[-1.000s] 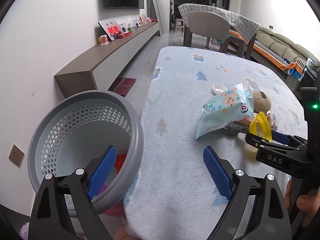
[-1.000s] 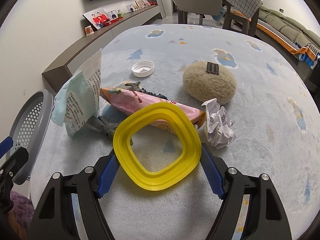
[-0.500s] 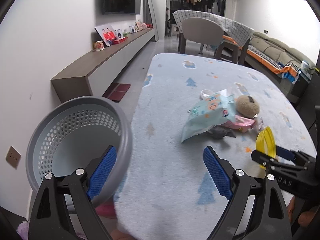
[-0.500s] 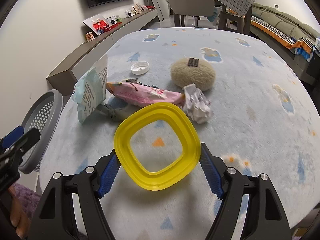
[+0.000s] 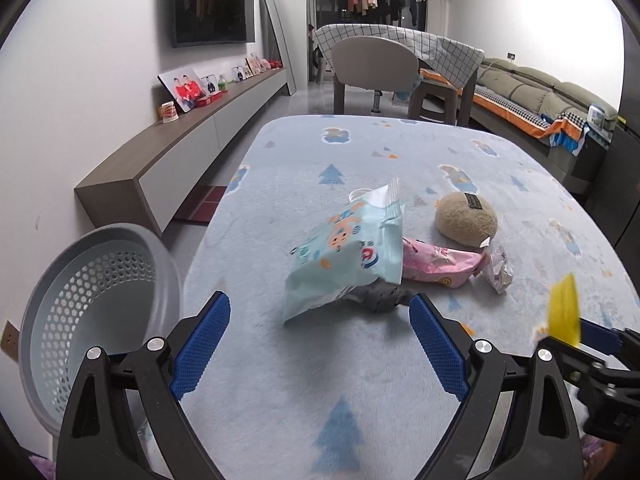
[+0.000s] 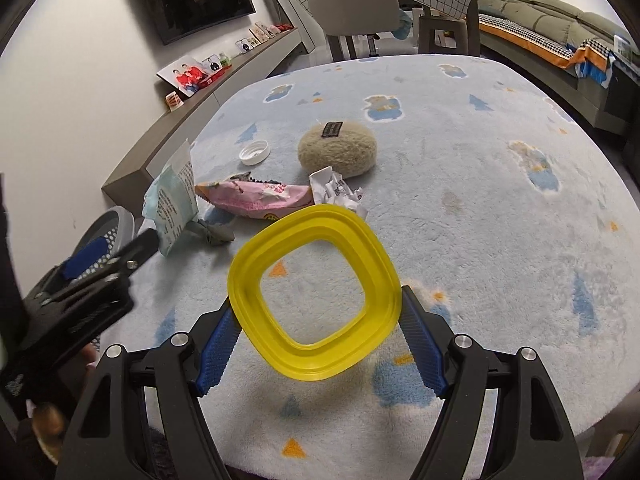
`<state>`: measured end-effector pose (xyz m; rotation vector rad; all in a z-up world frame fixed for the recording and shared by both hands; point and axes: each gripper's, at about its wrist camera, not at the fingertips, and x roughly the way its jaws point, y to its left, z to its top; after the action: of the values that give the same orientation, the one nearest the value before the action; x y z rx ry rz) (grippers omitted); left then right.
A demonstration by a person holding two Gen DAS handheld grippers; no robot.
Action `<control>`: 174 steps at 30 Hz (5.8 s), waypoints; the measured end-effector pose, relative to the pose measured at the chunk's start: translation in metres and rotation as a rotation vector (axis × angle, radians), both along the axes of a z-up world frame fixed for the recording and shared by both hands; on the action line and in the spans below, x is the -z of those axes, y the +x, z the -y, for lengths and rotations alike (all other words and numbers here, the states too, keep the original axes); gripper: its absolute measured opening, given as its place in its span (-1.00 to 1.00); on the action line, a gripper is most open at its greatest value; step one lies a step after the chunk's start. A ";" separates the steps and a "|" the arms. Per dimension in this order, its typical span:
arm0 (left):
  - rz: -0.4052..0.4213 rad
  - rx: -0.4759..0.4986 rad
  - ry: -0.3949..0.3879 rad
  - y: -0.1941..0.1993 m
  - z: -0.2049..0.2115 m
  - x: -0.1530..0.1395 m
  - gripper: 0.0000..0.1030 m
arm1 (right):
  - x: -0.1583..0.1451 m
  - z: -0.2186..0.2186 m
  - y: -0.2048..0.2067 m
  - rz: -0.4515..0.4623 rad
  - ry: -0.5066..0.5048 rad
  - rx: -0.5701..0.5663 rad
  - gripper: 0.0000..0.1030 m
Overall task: Collect trash
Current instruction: 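Lift the yellow ring with the right tool while the left tool grasps the blue wipe packet, then carry the ring and wipe packet over the basket and open both tools, then move both tools back toward the pink wrapper and crumpled paper on the table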
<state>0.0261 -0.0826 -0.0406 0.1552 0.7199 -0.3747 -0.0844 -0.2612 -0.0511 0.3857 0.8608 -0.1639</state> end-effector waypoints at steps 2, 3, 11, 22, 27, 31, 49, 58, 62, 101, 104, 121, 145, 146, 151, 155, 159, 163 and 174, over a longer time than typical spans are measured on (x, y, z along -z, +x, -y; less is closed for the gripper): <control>-0.001 -0.002 0.005 0.006 0.008 0.004 0.74 | -0.002 0.005 -0.003 0.011 0.013 0.004 0.42; 0.000 -0.004 0.008 0.008 0.011 0.006 0.74 | -0.004 0.007 -0.004 0.017 0.019 0.007 0.42; -0.001 -0.025 0.045 0.034 0.031 0.017 0.68 | -0.007 0.019 -0.009 0.038 0.052 0.013 0.42; -0.008 -0.031 0.020 0.036 0.024 0.009 -0.02 | -0.003 0.013 -0.007 0.024 0.038 0.001 0.42; 0.010 -0.055 -0.007 0.025 0.000 -0.009 -0.02 | -0.004 0.005 -0.004 0.023 0.026 -0.014 0.42; 0.002 -0.094 -0.015 0.017 -0.027 -0.021 -0.02 | -0.007 -0.007 -0.001 0.026 0.015 -0.037 0.42; 0.106 -0.334 -0.013 -0.003 -0.179 -0.066 -0.02 | -0.051 -0.132 0.053 0.088 -0.013 -0.295 0.42; 0.082 -0.413 -0.024 0.009 -0.229 -0.056 -0.02 | -0.057 -0.190 0.099 0.099 -0.041 -0.408 0.42; 0.040 -0.426 -0.022 0.017 -0.238 -0.042 -0.02 | -0.052 -0.213 0.119 0.089 -0.056 -0.466 0.42; -0.077 -0.501 -0.003 0.037 -0.272 -0.005 0.38 | -0.017 -0.254 0.166 0.057 -0.056 -0.578 0.53; -0.075 -0.501 -0.006 0.037 -0.272 -0.006 0.39 | -0.017 -0.253 0.164 0.058 -0.058 -0.571 0.53; -0.045 -0.478 -0.019 0.027 -0.262 -0.013 0.47 | -0.027 -0.227 0.137 0.070 -0.057 -0.499 0.53; -0.018 -0.368 -0.070 0.011 -0.220 -0.039 0.55 | -0.056 -0.109 0.069 0.110 -0.050 -0.236 0.53; -0.018 -0.359 -0.069 0.011 -0.216 -0.040 0.55 | -0.058 -0.105 0.066 0.118 -0.050 -0.227 0.53; -0.019 -0.301 -0.063 0.009 -0.191 -0.048 0.55 | -0.065 -0.084 0.057 0.137 -0.064 -0.189 0.53; -0.017 -0.257 -0.052 0.007 -0.167 -0.052 0.55 | -0.065 -0.060 0.046 0.139 -0.047 -0.140 0.53; -0.033 -0.220 -0.047 0.009 -0.144 -0.051 0.55 | -0.057 -0.030 0.040 0.118 -0.020 -0.077 0.53; -0.056 -0.177 -0.039 0.015 -0.118 -0.048 0.55 | -0.046 -0.005 0.037 0.085 0.004 -0.027 0.53; -0.084 -0.083 -0.013 0.033 -0.058 -0.035 0.55 | -0.019 0.034 0.043 0.017 -0.015 0.079 0.53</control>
<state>0.0589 -0.0249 -0.0054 0.0967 0.8044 -0.3079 -0.0413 -0.2953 -0.0320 0.4070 0.8277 -0.2395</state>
